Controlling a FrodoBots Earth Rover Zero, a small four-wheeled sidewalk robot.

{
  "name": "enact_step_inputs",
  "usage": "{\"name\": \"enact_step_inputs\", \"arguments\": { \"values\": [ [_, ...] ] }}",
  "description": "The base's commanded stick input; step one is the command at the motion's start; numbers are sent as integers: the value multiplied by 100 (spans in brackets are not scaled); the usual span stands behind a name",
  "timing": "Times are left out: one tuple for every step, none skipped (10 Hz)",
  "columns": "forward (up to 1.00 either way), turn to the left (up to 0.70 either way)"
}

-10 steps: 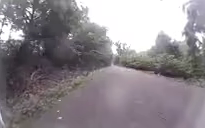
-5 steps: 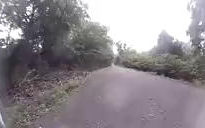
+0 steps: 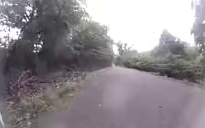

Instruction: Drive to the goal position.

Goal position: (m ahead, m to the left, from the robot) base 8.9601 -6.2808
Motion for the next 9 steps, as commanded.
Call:
{"name": "enact_step_inputs", "arguments": {
  "values": [
    [70,0],
    [70,0],
    [70,0],
    [70,0],
    [70,0],
    [70,0],
    [70,0],
    [70,0],
    [70,0]
  ]
}}
